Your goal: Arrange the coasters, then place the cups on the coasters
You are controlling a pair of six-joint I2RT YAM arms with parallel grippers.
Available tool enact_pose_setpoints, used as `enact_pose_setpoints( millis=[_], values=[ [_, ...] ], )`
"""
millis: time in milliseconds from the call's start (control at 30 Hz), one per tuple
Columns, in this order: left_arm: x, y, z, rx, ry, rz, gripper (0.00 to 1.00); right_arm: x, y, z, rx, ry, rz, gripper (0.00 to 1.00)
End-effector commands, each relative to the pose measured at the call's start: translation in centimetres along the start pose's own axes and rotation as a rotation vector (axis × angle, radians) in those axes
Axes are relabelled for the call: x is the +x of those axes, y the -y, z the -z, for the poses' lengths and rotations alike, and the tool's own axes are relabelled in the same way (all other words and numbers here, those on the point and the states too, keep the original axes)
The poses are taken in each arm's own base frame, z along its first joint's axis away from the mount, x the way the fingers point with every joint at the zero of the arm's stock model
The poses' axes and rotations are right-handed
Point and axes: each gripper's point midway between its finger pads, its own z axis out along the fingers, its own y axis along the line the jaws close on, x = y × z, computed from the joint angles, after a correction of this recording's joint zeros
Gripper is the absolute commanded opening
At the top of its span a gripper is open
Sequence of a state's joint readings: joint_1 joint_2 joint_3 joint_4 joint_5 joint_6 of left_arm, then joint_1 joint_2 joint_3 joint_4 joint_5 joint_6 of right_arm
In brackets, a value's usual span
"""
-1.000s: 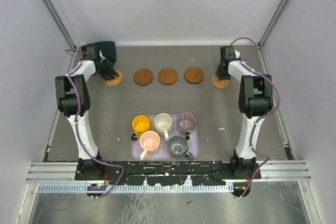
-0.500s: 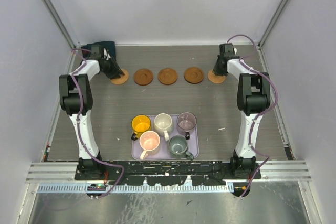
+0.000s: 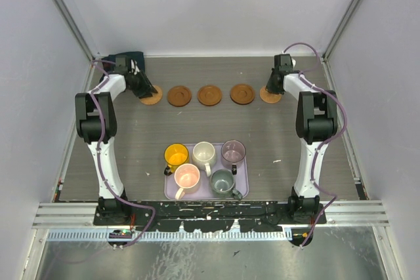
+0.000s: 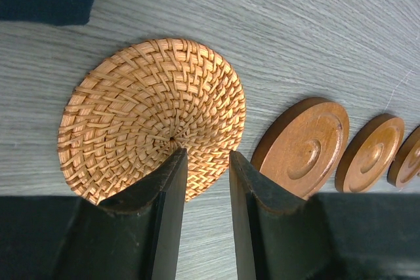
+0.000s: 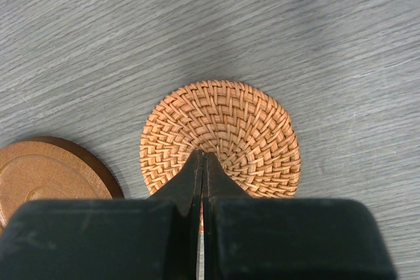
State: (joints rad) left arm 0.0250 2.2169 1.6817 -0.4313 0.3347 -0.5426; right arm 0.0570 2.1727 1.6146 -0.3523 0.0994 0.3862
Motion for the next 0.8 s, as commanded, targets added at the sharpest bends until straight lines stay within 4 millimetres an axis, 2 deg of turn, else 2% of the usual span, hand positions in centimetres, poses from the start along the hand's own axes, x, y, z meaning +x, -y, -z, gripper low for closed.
enact_pose_setpoints(
  millis=[0, 200, 600, 767],
  values=[
    [1.9, -1.2, -2.0, -0.031, -0.061, 0.011, 0.34, 2.3, 0.1, 0.4, 0.0, -0.054, 0.023, 0.01],
    [1.4, -1.0, -1.8, -0.027, -0.042, 0.004, 0.34, 2.6, -0.1, 0.7, 0.0, -0.055, 0.015, 0.01],
    [2.0, -1.9, -0.8, -0.063, -0.032, 0.003, 0.34, 3.6, 0.4, 1.8, 0.03, -0.056, 0.015, 0.01],
    [2.1, -1.8, -0.7, -0.056, -0.023, 0.002, 0.34, 3.4, 0.7, 1.9, 0.041, -0.043, 0.021, 0.01]
  ],
)
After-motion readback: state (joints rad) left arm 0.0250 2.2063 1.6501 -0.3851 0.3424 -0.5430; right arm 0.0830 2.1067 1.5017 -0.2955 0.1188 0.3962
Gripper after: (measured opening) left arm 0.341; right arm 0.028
